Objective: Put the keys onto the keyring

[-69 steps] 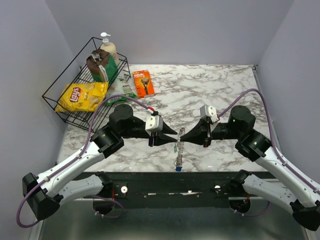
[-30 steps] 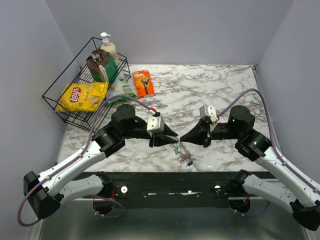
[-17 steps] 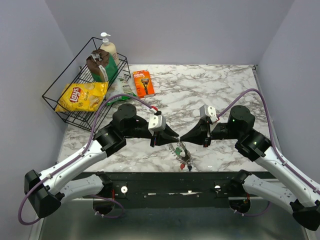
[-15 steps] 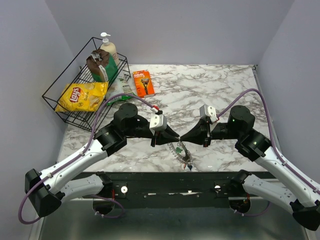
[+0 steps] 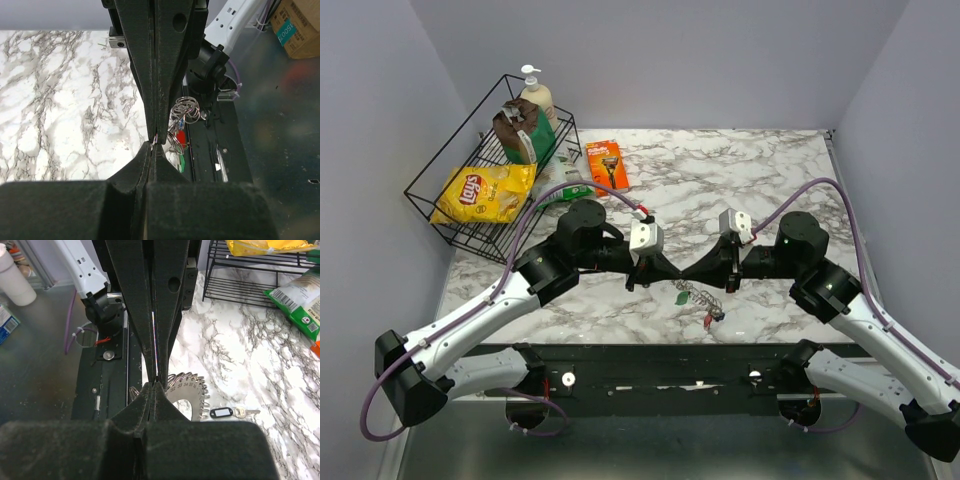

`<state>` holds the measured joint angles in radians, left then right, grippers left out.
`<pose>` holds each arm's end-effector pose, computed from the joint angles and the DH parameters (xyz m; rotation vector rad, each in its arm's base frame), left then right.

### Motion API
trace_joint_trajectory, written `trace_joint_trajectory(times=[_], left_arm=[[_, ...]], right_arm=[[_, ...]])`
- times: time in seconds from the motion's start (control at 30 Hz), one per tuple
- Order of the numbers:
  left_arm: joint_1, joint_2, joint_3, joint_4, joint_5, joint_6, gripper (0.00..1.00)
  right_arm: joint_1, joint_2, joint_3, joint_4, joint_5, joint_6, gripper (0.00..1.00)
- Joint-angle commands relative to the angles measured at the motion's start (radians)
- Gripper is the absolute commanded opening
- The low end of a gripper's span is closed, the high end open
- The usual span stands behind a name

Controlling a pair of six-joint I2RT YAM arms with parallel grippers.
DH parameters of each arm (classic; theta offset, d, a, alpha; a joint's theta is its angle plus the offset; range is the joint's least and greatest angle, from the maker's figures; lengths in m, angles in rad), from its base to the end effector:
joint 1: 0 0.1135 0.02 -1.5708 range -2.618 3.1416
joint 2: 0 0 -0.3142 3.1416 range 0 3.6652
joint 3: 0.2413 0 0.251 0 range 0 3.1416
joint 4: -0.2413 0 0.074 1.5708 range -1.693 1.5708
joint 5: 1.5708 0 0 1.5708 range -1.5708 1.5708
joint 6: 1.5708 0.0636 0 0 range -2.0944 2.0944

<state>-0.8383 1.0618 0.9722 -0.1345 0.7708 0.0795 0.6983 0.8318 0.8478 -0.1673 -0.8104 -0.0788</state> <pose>0.1220 -0.2019 0.3992 1.3263 1.3626 -1.2162 0.0987 0.1430 0.3919 -1.2247 1.3370 1.1405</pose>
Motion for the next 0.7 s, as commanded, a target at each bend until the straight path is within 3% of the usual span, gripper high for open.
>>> trace_joint_trajectory(times=[0.0,0.33,0.43,0.67], left_arm=[[-0.002,0.026,0.028,-0.051,-0.068,0.019,0.0],[-0.005,-0.02,-0.019,0.027,-0.155,-0.029,0.0],[-0.005,-0.042,-0.052,0.081,-0.195,-0.061,0.0],[-0.005,-0.062,-0.102,0.13,-0.255,-0.076,0.0]], right_arm=[[0.009,-0.022,0.002,0.071,-0.032,0.01,0.01],[0.009,0.001,0.008,0.072,-0.019,0.028,0.04],[0.009,0.01,0.01,0.072,-0.003,0.033,0.14],[0.009,-0.002,0.008,0.075,0.088,0.054,0.63]])
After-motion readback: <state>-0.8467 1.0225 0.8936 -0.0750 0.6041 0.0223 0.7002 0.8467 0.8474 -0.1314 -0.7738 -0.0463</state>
